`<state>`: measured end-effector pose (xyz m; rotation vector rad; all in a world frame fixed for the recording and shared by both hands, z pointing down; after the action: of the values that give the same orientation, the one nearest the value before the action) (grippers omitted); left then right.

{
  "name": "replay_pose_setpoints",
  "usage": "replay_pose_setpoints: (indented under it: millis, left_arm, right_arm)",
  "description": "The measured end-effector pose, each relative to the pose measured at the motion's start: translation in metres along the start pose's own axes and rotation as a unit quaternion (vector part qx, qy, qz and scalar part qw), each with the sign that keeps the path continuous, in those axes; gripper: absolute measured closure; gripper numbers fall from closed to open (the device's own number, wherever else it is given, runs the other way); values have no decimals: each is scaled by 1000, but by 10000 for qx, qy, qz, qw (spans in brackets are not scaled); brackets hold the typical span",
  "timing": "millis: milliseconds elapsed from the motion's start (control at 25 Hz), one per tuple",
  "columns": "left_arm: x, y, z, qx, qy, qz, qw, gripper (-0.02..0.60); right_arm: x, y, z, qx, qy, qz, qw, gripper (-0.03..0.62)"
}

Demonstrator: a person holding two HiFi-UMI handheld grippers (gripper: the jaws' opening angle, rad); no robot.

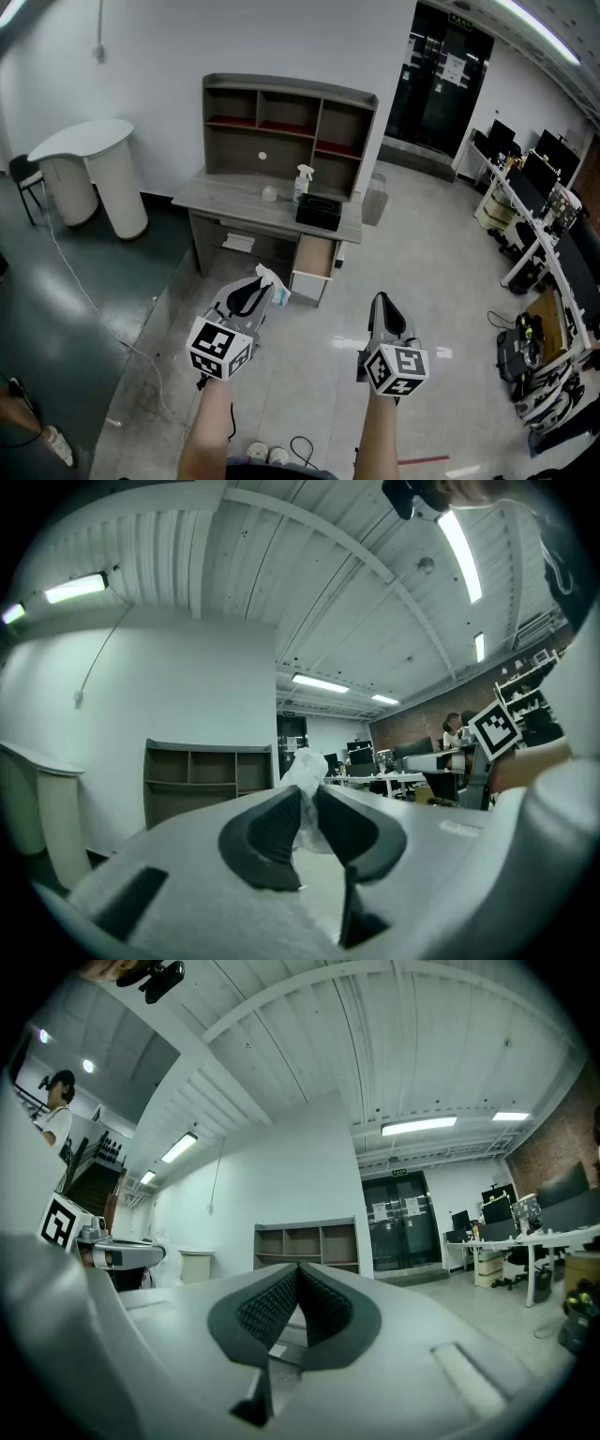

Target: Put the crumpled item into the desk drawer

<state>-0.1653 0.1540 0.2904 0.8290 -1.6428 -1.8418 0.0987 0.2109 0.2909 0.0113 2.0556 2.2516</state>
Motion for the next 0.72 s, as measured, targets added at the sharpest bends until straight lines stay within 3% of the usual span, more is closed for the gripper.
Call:
replay_pose_setpoints:
  millis: [720]
  left_arm:
    - [6, 11, -6, 50, 133, 94, 9999, 523]
  right_arm:
    - [1, 4, -2, -17, 117, -82, 9999, 585]
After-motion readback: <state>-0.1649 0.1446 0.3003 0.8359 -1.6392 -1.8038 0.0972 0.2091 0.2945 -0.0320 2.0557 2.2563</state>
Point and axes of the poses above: the fingertips, and each gripper's own axes: z backward along the fingers, x to its left, y out of its underside, the point moved 6 cm from there along z, backward along the fingers, and after that the axes turned 2 degrees about y, right-handed, at the moved point
